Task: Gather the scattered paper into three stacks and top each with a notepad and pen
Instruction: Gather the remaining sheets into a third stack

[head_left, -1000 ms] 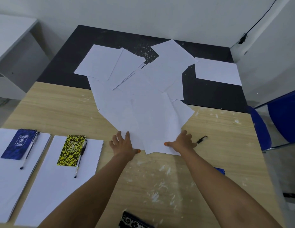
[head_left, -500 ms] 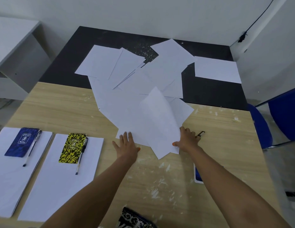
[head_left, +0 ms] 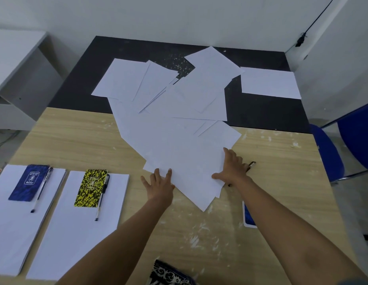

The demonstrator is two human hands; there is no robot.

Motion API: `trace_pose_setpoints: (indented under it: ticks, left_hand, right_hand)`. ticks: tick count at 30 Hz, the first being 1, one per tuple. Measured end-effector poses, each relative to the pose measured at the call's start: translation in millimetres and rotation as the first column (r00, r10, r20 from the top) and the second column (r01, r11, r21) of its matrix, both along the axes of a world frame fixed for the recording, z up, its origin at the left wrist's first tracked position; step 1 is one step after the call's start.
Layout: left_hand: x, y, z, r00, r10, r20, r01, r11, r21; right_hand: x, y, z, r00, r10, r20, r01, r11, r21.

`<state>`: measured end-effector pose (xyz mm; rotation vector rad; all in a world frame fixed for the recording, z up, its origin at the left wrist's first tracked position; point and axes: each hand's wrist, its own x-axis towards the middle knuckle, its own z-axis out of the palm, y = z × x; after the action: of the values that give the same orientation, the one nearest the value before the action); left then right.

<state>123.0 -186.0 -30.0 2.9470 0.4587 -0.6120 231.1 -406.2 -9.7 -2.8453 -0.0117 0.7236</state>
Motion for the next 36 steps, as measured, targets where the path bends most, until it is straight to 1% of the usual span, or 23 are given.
trace_pose_setpoints:
  ticks: [4,7,11,16,18,21,27,32,34,36]
  left_hand:
    - [-2,-3,-2,0.999,-0.003,-0.033,0.003,1.000,0.000]
    - [3,0,-3,0.998,0.037,-0.054,-0.041,0.997,-0.068]
    - [7,6,-5,0.996,0.057,-0.063,-0.065,0.990,-0.128]
    - [10,11,-6,0.996,-0.054,-0.071,0.047,0.994,-0.094]
    - [13,12,-4,0.994,-0.072,-0.085,0.063,0.993,-0.099]
    - [16,12,-4,0.995,-0.034,-0.098,0.021,0.992,-0.126]
    - [21,16,-1,0.990,0.095,-0.108,-0.110,0.983,-0.144]
    - [21,19,-3,0.985,0.143,-0.100,-0.157,0.976,-0.149]
    - [20,20,-5,0.982,0.161,-0.097,-0.175,0.971,-0.160]
    - [19,22,-6,0.982,0.170,-0.082,-0.182,0.968,-0.172]
  right_hand:
    - [9,1,-3,0.998,0.043,-0.036,-0.042,0.999,0.027]
    - [11,1,-4,0.992,0.093,-0.081,-0.092,0.996,0.024]
    - [15,2,-3,0.992,0.116,-0.049,-0.116,0.993,-0.012]
    - [26,0,0,0.988,0.125,-0.090,-0.129,0.991,-0.045]
    - [30,0,-1,0.986,0.130,-0.100,-0.135,0.990,-0.047]
    - [33,0,-4,0.987,0.140,-0.080,-0.145,0.988,-0.059]
    - [36,2,-6,0.988,0.152,0.000,-0.152,0.984,-0.095]
    - [32,3,-12,0.998,0.057,-0.007,-0.057,0.998,-0.003]
    - [30,2,-15,1.000,-0.012,0.011,0.011,0.996,0.088]
    - [28,2,-19,0.993,-0.113,0.014,0.108,0.970,0.216]
